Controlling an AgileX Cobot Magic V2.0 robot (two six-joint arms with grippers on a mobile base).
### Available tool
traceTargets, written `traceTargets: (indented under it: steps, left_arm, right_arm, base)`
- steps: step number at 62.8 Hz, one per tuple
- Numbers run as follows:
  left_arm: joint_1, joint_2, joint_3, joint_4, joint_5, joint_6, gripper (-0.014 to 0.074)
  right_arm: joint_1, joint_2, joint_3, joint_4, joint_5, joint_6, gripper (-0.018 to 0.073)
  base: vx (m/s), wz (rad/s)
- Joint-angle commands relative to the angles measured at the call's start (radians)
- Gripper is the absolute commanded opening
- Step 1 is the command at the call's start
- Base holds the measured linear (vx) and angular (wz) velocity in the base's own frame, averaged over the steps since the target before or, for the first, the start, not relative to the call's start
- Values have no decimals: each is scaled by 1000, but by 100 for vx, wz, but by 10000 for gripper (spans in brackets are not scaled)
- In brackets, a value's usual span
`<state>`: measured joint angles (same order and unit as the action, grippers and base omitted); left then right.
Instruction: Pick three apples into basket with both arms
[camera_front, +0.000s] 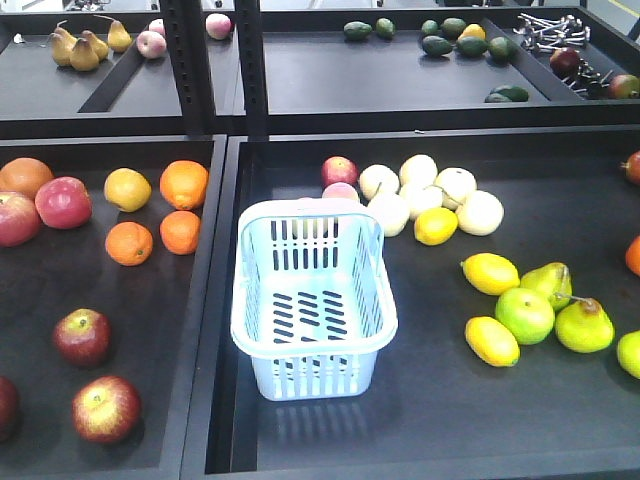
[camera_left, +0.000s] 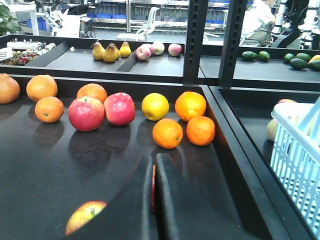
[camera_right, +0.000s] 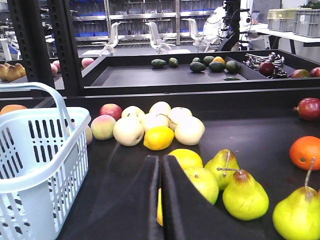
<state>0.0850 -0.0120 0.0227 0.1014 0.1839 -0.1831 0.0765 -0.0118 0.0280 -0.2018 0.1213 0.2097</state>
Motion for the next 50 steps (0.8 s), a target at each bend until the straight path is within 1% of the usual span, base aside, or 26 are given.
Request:
traceTargets:
  steps: [1, 50]
  left_arm:
    - [3, -15, 8, -1, -69, -6, -6]
    - [3, -15, 8, -1, -69, -6, -6]
  right_arm:
    - [-6, -14, 14, -12, -78, -1, -4]
    - [-6, -14, 14, -12, -78, -1, -4]
  base:
    - [7, 5]
    - [6, 5]
